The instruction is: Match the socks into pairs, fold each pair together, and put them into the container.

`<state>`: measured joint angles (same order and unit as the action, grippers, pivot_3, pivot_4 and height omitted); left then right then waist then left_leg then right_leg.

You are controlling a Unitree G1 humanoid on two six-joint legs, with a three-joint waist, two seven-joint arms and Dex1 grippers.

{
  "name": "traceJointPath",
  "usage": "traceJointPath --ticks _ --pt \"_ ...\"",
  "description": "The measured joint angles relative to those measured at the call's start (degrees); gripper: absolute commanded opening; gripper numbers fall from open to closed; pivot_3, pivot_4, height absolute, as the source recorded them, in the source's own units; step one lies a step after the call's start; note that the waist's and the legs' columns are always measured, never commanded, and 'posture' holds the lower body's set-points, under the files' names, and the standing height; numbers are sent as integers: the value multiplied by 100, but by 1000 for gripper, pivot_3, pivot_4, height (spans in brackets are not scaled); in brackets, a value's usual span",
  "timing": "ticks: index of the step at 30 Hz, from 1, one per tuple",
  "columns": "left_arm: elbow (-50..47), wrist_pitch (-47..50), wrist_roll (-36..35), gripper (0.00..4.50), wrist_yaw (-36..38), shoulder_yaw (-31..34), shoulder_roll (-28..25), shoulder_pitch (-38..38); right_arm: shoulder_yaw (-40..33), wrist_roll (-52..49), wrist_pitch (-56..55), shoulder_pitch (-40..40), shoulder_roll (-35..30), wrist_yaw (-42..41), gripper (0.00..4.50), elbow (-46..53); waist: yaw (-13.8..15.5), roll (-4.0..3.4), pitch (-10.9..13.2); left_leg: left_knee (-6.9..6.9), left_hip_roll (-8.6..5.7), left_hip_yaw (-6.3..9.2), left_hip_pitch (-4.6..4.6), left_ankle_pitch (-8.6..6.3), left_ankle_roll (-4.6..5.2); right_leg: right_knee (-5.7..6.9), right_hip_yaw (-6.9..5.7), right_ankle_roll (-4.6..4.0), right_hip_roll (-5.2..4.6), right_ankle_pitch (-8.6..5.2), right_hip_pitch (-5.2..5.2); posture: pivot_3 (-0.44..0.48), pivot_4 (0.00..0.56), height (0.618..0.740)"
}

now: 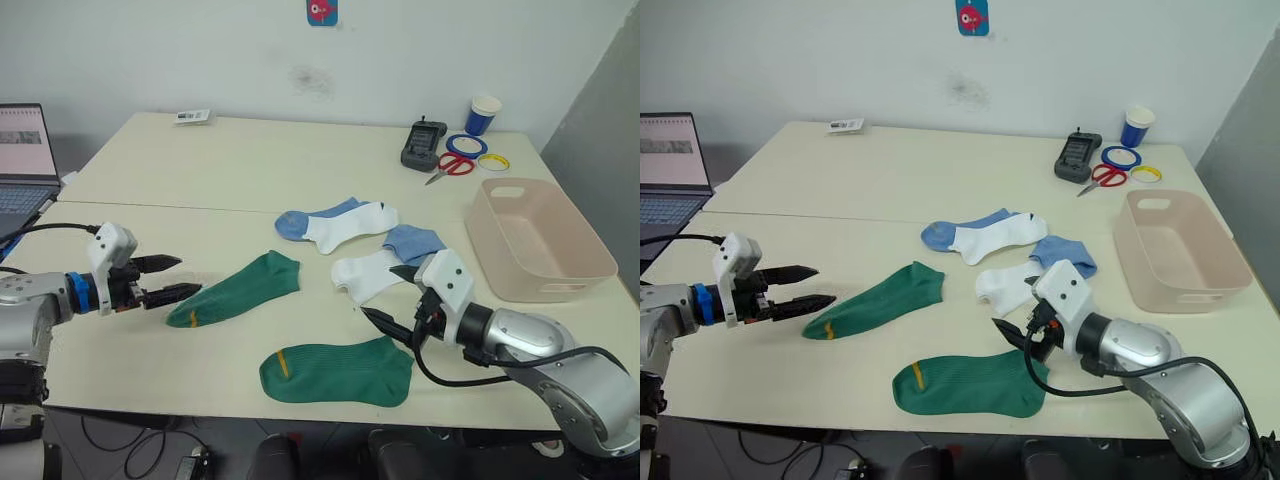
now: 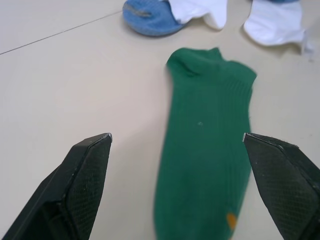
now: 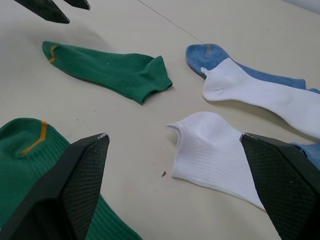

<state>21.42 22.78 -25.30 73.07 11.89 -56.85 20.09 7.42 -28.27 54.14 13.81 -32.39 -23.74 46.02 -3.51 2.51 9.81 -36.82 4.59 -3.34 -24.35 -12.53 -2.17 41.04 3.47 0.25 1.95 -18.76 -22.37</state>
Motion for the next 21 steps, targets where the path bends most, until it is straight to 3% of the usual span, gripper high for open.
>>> traceJointPath --ticks 3,11,15,18,21 --pt "-346 -128 51 4350 48 41 -91 -290 59 0 -3 26 0 -14 4500 -37 4 -1 1 2 1 2 0 0 0 0 -2 0 0 0 -1 0 150 725" --pt "97 -3472 1085 4350 920 -206 -297 -813 108 7 -66 121 1 -122 4500 -140 34 -3 2 3 -2 -7 0 0 0 -7 1 -5 -9 -1 -3 0 150 725" --pt "449 -3939 1422 4350 885 -571 -136 -658 239 41 -115 169 27 -128 4500 -206 34 -4 2 3 -1 -6 -1 0 0 -6 -1 -5 -8 -2 -3 0 150 725" --pt "826 -4018 1700 3772 610 -820 143 -350 417 118 -185 320 97 -144 4500 -367 37 -3 2 1 -1 -6 -1 0 1 -4 -1 -5 -5 -2 -3 0 150 725" --pt "1001 -4062 1837 2798 452 -931 208 -132 750 318 -358 547 159 -220 4500 -595 37 -3 2 1 -1 -5 -1 0 1 -3 -2 -5 -4 -2 -3 0 150 725"
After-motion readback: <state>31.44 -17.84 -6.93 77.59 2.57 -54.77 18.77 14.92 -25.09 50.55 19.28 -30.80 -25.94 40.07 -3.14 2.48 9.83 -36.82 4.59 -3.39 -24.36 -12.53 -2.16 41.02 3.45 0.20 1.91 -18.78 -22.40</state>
